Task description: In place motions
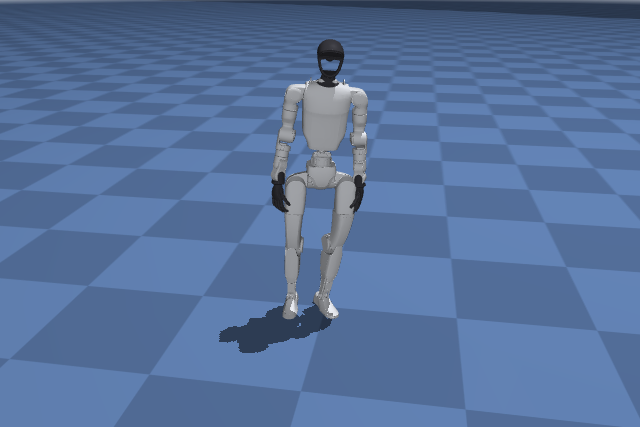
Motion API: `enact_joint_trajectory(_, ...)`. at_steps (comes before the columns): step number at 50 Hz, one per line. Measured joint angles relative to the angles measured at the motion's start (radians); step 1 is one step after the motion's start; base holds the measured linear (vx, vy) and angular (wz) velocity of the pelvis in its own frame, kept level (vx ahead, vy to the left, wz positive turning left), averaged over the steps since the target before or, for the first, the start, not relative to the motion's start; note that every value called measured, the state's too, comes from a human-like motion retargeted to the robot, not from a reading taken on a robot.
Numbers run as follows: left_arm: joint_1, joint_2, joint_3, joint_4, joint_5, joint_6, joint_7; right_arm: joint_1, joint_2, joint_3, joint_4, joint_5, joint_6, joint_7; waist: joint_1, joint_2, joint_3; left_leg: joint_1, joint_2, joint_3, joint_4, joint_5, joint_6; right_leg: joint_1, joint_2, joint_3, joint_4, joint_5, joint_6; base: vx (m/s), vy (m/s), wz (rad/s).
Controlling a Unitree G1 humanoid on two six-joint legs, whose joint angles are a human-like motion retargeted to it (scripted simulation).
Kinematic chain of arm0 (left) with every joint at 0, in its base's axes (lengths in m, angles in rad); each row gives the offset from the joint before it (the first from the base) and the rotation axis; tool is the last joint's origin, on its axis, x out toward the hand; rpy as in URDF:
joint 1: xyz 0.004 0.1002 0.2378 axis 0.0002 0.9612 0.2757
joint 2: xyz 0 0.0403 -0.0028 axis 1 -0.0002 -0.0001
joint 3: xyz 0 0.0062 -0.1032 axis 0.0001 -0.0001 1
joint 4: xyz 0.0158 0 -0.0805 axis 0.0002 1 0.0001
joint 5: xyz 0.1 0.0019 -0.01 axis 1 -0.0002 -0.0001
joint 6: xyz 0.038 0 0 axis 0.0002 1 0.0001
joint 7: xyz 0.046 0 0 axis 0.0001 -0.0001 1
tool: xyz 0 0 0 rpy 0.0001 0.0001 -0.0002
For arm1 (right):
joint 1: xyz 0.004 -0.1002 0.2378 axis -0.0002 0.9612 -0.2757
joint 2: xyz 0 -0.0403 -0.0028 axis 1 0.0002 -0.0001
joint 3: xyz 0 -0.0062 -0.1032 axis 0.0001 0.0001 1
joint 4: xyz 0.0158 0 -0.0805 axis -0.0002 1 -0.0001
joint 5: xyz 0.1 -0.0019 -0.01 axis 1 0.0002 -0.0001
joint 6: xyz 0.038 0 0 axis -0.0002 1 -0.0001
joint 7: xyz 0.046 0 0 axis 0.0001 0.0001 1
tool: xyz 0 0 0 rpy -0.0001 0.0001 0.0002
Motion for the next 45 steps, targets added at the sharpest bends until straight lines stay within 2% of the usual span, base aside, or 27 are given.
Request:
enact_joint_trajectory(4, 0.058, 0.006, 0.051, 0.030, 0.056, 0.016, -0.001, 0.052, -0.054, -0.009, 0.185, 0.049, 0.061, -0.095, -0.087, 0.050, -0.038, -0.012, 0.023, -0.023, -0.003, 0.006, -0.018, 0.019, 0.019, -0.044, -0.028, -0.008, -0.009, 0.14, -0.05, 0.56)
enact_joint_trajectory(7, 0.097, 0.003, 0.078, 0.029, 0.104, 0.041, 0.007, 0.088, -0.092, -0.043, 0.344, 0.148, 0.130, -0.115, -0.088, 0.064, -0.054, -0.015, 0.025, -0.040, 0.004, 0.000, -0.024, 0.038, 0.029, -0.060, -0.050, -0.011, -0.022, 0.03, -0.15, 0.29)
enact_joint_trajectory(10, 0.156, -0.007, 0.098, -0.013, 0.076, 0.040, 0.014, 0.140, -0.095, -0.065, 0.368, 0.236, 0.225, -0.091, -0.068, 0.061, -0.044, -0.006, 0.029, -0.037, 0.023, -0.017, -0.031, 0.057, 0.028, -0.057, -0.050, -0.022, -0.030, 0.01, -0.13, 0.04)
enact_joint_trajectory(13, 0.235, -0.016, 0.132, -0.019, 0.043, -0.018, 0.030, 0.157, -0.077, -0.077, 0.368, 0.265, 0.207, -0.134, -0.060, 0.064, -0.050, -0.010, 0.038, -0.025, 0.081, -0.060, -0.030, 0.072, 0.027, -0.052, -0.048, -0.033, -0.039, 0.07, -0.16, 0.02)
enact_joint_trajectory(15, 0.293, -0.021, 0.143, 0.002, 0.029, -0.028, 0.067, 0.134, -0.070, -0.062, 0.368, 0.275, 0.185, -0.148, -0.064, 0.065, -0.054, -0.040, 0.049, -0.037, 0.172, -0.103, -0.026, 0.082, 0.020, -0.040, -0.044, -0.040, -0.040, 0.07, -0.07, 0.02)
enact_joint_trajectory(17, 0.366, -0.020, 0.106, 0.020, 0.012, -0.022, 0.047, 0.073, -0.065, -0.014, 0.368, 0.302, 0.185, -0.137, -0.056, 0.064, -0.049, -0.100, 0.066, -0.022, 0.331, -0.067, -0.007, 0.088, 0.008, -0.012, -0.034, -0.042, -0.040, -0.02, -0.03, -0.28)
enact_joint_trajectory(18, 0.405, -0.014, 0.068, 0.033, 0.011, -0.024, -0.007, 0.028, -0.061, 0.019, 0.368, 0.328, 0.188, -0.126, -0.052, 0.056, -0.043, -0.137, 0.101, 0.020, 0.451, -0.013, 0.002, 0.090, -0.008, -0.006, -0.027, -0.043, -0.040, -0.14, -0.06, -0.52)
enact_joint_trajectory(20, 0.469, -0.011, 0.030, 0.075, 0.090, 0.001, -0.085, -0.082, -0.038, 0.059, 0.343, 0.391, 0.184, -0.116, -0.005, 0.031, -0.005, -0.290, 0.199, 0.037, 0.786, 0.143, 0.056, 0.098, -0.039, 0.028, -0.014, -0.043, -0.040, -0.21, -0.12, -1.10)
enact_joint_trajectory(21, 0.498, -0.010, 0.018, 0.094, 0.144, 0.028, -0.089, -0.141, -0.020, 0.073, 0.305, 0.427, 0.164, -0.105, 0.054, 0.020, 0.040, -0.382, 0.202, -0.022, 0.935, 0.241, 0.120, 0.118, -0.033, 0.070, -0.010, -0.039, -0.049, -0.24, -0.25, -1.80)
enact_joint_trajectory(22, 0.523, -0.008, 0.002, 0.116, 0.193, 0.056, -0.090, -0.205, -0.004, 0.082, 0.268, 0.460, 0.148, -0.092, 0.107, 0.011, 0.082, -0.473, 0.207, -0.072, 1.084, 0.279, 0.163, 0.137, -0.028, 0.101, -0.007, -0.034, -0.058, -0.26, -0.32, -1.81)
enact_joint_trajectory(23, 0.542, -0.003, -0.022, 0.145, 0.229, 0.088, -0.085, -0.279, 0.008, 0.082, 0.233, 0.487, 0.140, -0.075, 0.148, 0.007, 0.114, -0.562, 0.215, -0.102, 1.230, 0.198, 0.163, 0.151, -0.024, 0.110, -0.006, -0.027, -0.068, -0.25, -0.33, -1.43)
enact_joint_trajectory(25, 0.555, 0.001, -0.045, 0.213, 0.314, 0.172, -0.080, -0.430, 0.046, 0.014, 0.149, 0.491, 0.149, -0.081, 0.240, 0.014, 0.188, -0.716, 0.374, -0.113, 1.483, 0.105, 0.163, 0.188, 0.027, 0.129, 0.003, -0.027, -0.124, -0.23, -0.39, -1.26)
enact_joint_trajectory(27, 0.577, 0.013, -0.049, 0.250, 0.421, 0.227, -0.095, -0.579, 0.054, -0.042, 0.074, 0.521, 0.120, -0.100, 0.354, 0.011, 0.264, -0.848, 0.452, -0.106, 1.622, 0.028, 0.163, 0.213, 0.023, 0.180, 0.033, -0.031, -0.144, -0.23, -0.32, -1.38)
enact_joint_trajectory(30, 0.626, 0.059, -0.071, 0.250, 0.522, 0.246, -0.137, -0.752, 0.038, -0.041, -0.068, 0.557, 0.057, -0.088, 0.499, -0.049, 0.350, -1.007, 0.438, 0.027, 1.665, -0.006, 0.163, 0.209, -0.061, 0.248, 0.078, -0.031, -0.140, -0.07, -0.03, -0.95)
enact_joint_trajectory(33, 0.654, 0.090, -0.047, 0.250, 0.509, 0.255, -0.101, -0.861, -0.001, 0.003, -0.195, 0.479, 0.006, -0.119, 0.571, -0.113, 0.376, -1.159, 0.412, 0.154, 1.652, -0.021, 0.162, 0.152, -0.131, 0.271, 0.135, -0.044, -0.135, 0.06, 0.06, -0.06)
enact_joint_trajectory(37, 0.642, 0.084, 0.014, 0.250, 0.376, 0.242, -0.081, -0.948, -0.033, 0.075, -0.265, 0.406, -0.009, -0.255, 0.587, -0.165, 0.374, -1.227, 0.399, 0.271, 1.666, -0.049, 0.145, 0.089, -0.181, 0.278, 0.193, -0.058, -0.129, 0.05, 0.09, 0.18)
enact_joint_trajectory(40, 0.575, 0.059, 0.047, 0.250, 0.266, 0.196, -0.065, -0.986, -0.022, 0.109, -0.277, 0.427, -0.028, -0.317, 0.567, -0.170, 0.357, -1.174, 0.404, 0.271, 1.695, -0.037, 0.158, 0.072, -0.169, 0.267, 0.180, -0.053, -0.133, -0.05, -0.10, 0.23)
enact_joint_trajectory(45, 0.473, 0.018, 0.104, 0.194, 0.219, 0.129, -0.047, -0.906, 0.031, 0.100, -0.270, 0.330, -0.033, -0.312, 0.497, -0.138, 0.229, -0.996, 0.399, 0.133, 1.646, -0.071, 0.163, 0.068, -0.090, 0.212, 0.078, -0.033, -0.148, -0.02, -0.10, 0.43)
